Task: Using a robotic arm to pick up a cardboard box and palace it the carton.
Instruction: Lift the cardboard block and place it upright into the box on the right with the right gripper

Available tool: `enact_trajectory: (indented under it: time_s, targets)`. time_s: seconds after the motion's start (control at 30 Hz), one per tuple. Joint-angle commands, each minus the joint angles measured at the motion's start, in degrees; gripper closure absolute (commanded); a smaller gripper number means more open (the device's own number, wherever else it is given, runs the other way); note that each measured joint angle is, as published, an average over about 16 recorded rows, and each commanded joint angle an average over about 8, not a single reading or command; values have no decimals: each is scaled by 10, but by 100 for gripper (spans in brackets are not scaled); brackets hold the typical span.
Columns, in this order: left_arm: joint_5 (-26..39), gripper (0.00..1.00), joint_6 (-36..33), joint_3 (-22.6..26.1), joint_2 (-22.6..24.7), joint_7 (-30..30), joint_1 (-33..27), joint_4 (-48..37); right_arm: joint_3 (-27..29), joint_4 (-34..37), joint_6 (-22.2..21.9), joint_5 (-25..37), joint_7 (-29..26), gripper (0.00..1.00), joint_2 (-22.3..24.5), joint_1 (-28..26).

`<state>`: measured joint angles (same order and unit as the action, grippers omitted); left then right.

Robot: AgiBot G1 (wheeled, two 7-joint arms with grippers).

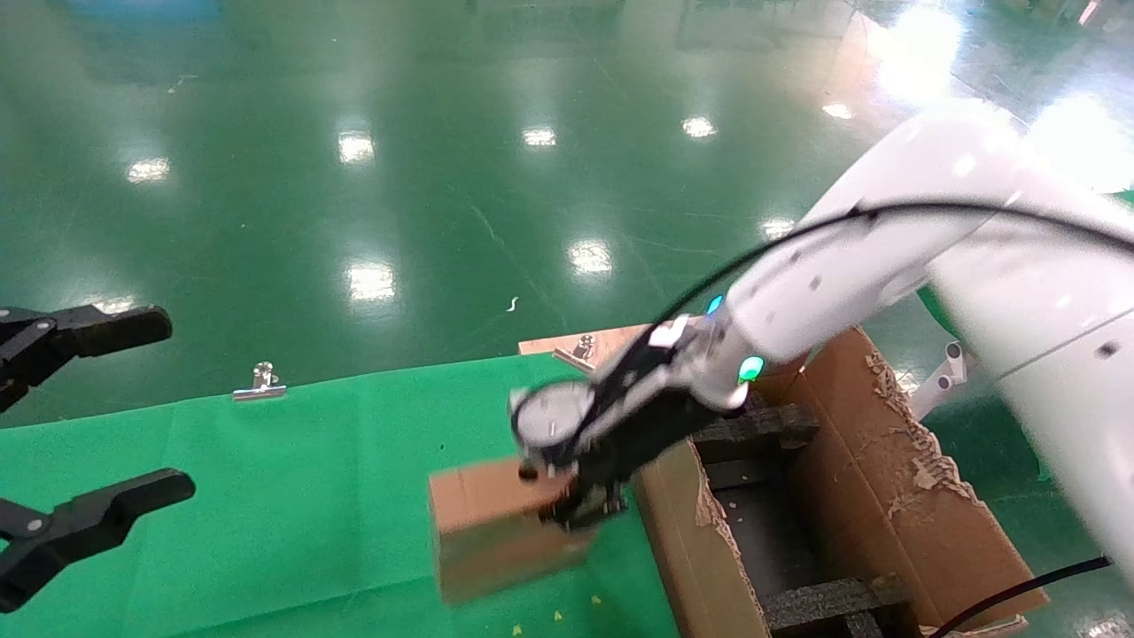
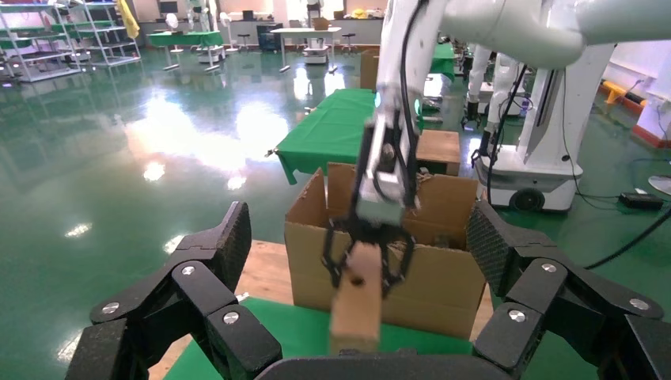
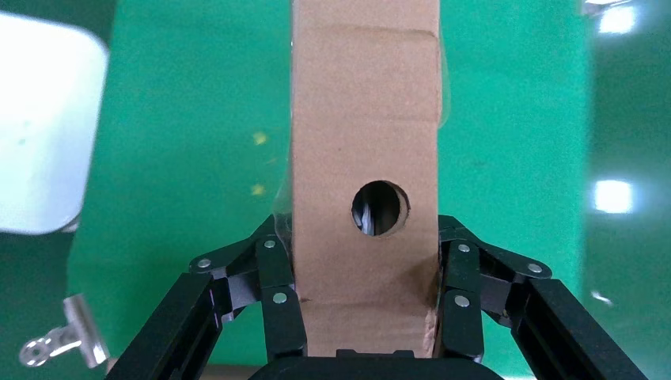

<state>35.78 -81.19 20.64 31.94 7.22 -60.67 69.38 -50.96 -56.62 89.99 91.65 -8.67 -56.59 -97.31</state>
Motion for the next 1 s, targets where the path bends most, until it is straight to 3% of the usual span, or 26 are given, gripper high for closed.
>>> enact_trajectory:
  time_s: [0.03,0.47,0.7,1.0]
  targets:
    - [0,0,0,0,0,0,0,0,5,6,2,-10,-3,100,5,-14]
    - [0,0,0,0,0,0,0,0,-30,27,8,-58,-30,100,75,-178]
    - [0,0,0,0,0,0,0,0,-57,32,4,-60,-48,100,133,-211]
    - [0,0,0,0,0,0,0,0,-84,-9,2,-44,-98,100,250,-233]
